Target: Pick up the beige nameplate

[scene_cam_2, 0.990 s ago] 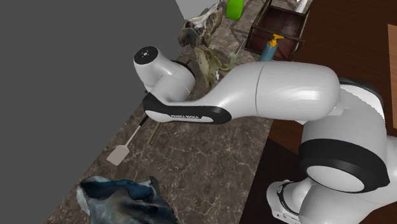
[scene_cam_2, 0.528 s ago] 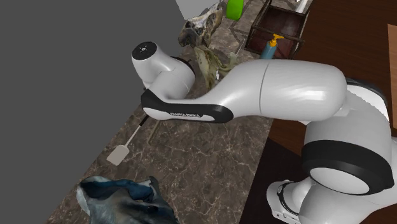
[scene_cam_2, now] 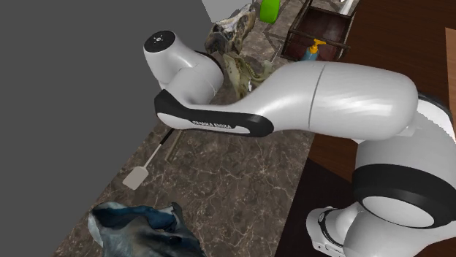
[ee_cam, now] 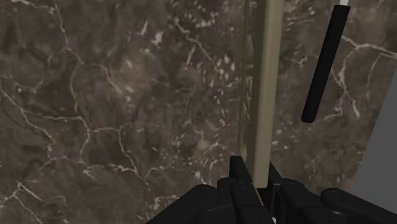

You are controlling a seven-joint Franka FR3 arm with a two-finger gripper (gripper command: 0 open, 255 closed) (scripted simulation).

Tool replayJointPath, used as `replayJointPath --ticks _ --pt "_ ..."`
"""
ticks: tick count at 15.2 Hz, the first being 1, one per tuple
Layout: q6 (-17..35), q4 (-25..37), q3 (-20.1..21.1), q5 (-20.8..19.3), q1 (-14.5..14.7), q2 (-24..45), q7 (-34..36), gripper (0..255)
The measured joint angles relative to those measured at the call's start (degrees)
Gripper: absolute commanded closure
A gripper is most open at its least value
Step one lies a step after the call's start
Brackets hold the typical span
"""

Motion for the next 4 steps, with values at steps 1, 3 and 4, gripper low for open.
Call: replayJointPath --ticks 1,3,4 --pt "-0.56 0.31 0.03 0.09 -0.01 -0.25 -0.08 255" --pt "-1.8 1.1 0.08 0.25 -0.02 -0.72 -0.22 255" --pt "-2.34 1.68 0.09 0.27 0.0 -0.69 -0.28 255"
